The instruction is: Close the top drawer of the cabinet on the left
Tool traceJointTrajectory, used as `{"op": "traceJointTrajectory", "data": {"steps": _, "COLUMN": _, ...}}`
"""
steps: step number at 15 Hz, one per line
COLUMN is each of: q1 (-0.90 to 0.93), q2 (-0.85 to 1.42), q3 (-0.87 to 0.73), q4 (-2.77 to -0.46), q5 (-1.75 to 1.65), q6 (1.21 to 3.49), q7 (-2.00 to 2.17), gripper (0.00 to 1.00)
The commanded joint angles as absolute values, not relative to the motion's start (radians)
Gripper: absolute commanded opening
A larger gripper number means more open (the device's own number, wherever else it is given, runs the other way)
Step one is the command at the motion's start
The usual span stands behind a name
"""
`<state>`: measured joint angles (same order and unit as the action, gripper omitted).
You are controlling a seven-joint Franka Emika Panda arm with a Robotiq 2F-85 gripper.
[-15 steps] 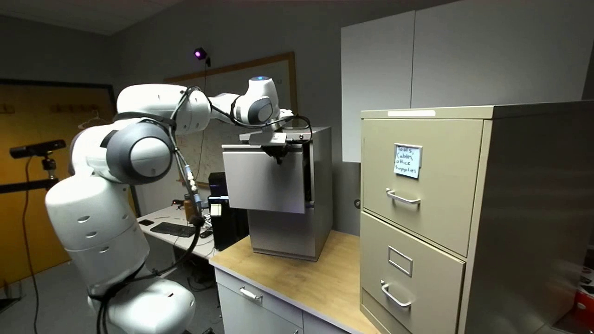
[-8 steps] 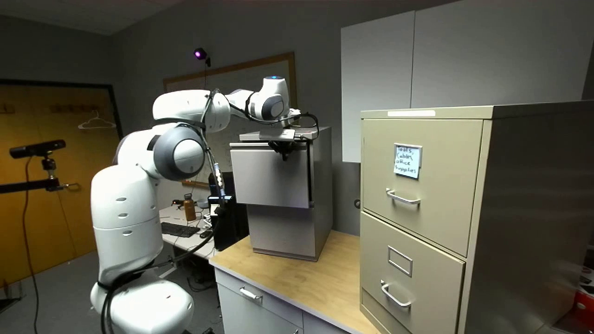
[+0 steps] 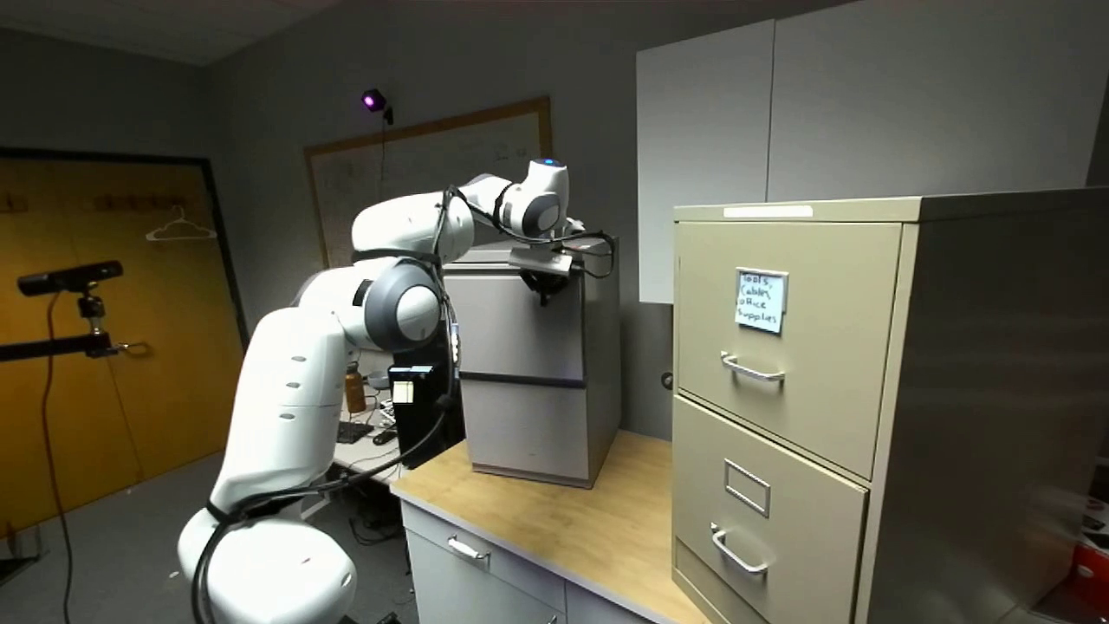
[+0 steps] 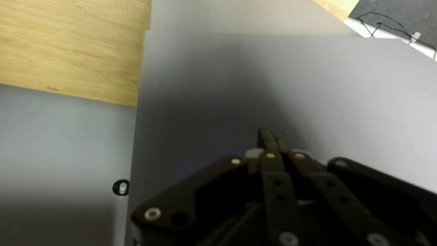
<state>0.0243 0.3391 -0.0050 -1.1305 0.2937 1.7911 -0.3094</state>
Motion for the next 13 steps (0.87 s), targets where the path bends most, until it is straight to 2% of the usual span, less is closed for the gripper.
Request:
{"op": "traceJointTrajectory", "data": {"steps": 1, "q1": -0.013, "q2": 0.501, "q3": 0.04, "q4": -0.904, "q5": 0.293, "q6": 1.719, "q7": -0.293, "gripper": 0.0}}
{"op": "traceJointTrajectory", "data": {"steps": 6, "q1": -0.027, "q2": 0.59, "q3": 0.064, "q4": -0.757, "q5": 0.281, "q6": 1.657, "q7": -0.28, "gripper": 0.0}}
{"op": "traceJointTrajectory", "data": {"steps": 13, "q1": -0.014, "q2": 0.607, "q3": 0.021, "q4": -0.71, "q5": 0.275, "q6": 1.582, "q7": -0.281, "gripper": 0.0}}
